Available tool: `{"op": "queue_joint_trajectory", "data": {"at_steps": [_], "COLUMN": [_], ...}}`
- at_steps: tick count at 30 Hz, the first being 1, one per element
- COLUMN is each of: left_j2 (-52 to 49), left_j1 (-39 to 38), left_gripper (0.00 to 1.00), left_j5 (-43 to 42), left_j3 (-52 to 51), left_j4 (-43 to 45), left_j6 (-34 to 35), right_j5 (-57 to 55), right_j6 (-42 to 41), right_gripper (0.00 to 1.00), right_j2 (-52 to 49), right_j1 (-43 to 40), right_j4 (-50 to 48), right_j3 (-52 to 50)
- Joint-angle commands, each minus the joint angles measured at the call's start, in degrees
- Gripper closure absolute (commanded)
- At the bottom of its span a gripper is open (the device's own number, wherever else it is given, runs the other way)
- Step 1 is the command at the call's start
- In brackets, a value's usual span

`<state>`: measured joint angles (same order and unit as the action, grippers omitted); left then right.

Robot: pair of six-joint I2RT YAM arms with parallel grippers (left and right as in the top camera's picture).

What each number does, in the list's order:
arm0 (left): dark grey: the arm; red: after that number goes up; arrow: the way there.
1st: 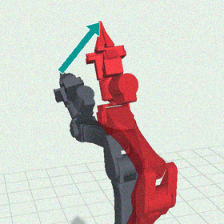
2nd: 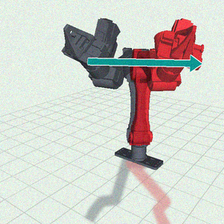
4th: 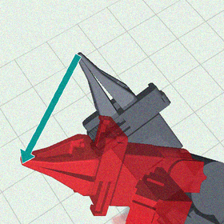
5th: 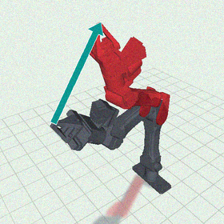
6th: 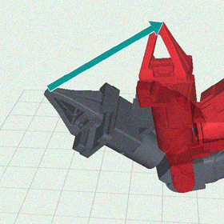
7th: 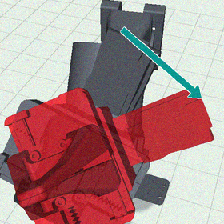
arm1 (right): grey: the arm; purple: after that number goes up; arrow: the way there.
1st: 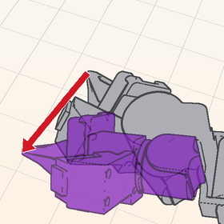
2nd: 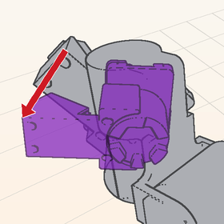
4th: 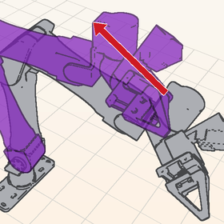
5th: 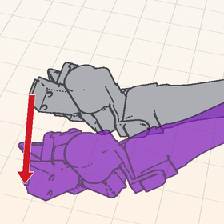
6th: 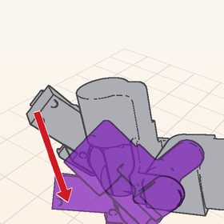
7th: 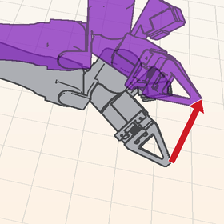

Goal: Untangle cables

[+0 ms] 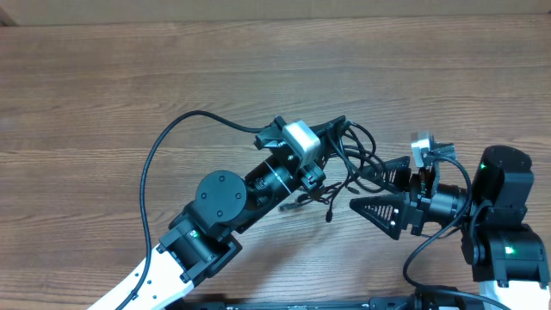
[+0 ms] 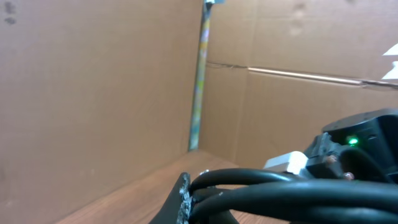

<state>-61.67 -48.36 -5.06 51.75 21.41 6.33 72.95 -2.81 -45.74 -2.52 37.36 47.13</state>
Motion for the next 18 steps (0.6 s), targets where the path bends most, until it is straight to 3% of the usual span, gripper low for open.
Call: {"op": "queue_joint_trajectory", "data": {"at_steps": [1,8,18], "left_j2": [0.9,0.9,0.9], "left_j1": [0.0,0.0,0.0], "left_gripper": [0.96,0.96,0.96], "left_j5": [-4.9,-7.4,-17.4], "left_j3": [1.0,1.0,1.0], "left_j4": [2.7,4.5,12.7], "left_j6": [2.1,2.0,2.1], "right_j5": [-5.9,-24.5,-40.8], "right_j6": [0.9,-12.9,-21.6], "right_gripper": [0.01,0.01,0.01], "right_j2": [0.6,0.6,-0.3], "right_j1": [0.3,0.3,0.3], "right_j4": [1.5,3.3,8.2], "right_j3": [1.2,1.2,1.2]}}
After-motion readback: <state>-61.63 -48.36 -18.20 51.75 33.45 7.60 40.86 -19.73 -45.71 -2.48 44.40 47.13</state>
